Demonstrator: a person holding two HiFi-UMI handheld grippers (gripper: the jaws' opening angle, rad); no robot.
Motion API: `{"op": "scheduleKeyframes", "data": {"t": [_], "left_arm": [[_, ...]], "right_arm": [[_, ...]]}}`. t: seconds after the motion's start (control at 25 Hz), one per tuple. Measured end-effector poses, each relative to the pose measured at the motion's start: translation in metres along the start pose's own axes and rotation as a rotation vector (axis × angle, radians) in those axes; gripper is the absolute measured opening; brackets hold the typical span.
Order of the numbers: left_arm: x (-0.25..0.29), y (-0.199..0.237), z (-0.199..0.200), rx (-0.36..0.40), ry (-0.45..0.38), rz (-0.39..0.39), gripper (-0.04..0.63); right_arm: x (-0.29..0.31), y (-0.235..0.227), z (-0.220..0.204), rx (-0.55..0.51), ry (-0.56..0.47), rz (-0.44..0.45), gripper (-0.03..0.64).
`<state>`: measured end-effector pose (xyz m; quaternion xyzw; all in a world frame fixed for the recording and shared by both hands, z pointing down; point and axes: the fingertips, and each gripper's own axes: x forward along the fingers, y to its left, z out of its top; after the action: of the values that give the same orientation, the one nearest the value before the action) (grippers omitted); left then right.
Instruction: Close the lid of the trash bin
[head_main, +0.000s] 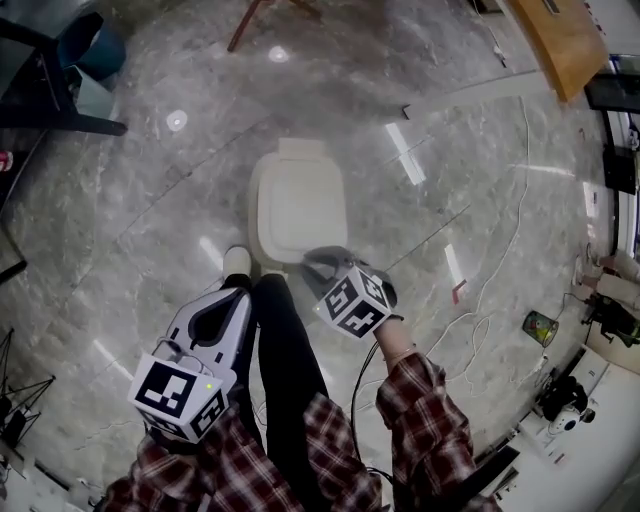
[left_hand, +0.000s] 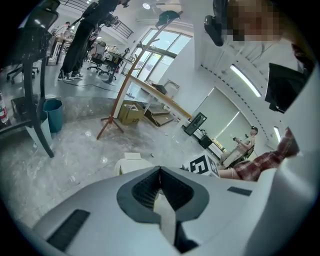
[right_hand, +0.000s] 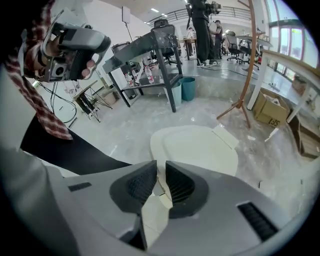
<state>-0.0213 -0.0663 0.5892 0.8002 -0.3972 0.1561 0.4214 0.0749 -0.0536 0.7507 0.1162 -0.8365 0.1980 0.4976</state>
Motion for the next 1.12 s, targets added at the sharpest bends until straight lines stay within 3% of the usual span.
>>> {"op": "scheduleKeyframes", "data": {"t": [0.4, 1.12], "left_arm": [[0.014, 0.014, -0.041, -0.048, 0.032, 0.014, 0.009], [0.015, 0.019, -0.047, -0.087, 0.018, 0.037, 0.009]], "right_arm": [[0.062, 0.009, -0.048, 0.070, 0.045, 0.035, 0.064], [0.097, 0.005, -0.068, 0.092, 0.097, 0.023, 0.063]]}}
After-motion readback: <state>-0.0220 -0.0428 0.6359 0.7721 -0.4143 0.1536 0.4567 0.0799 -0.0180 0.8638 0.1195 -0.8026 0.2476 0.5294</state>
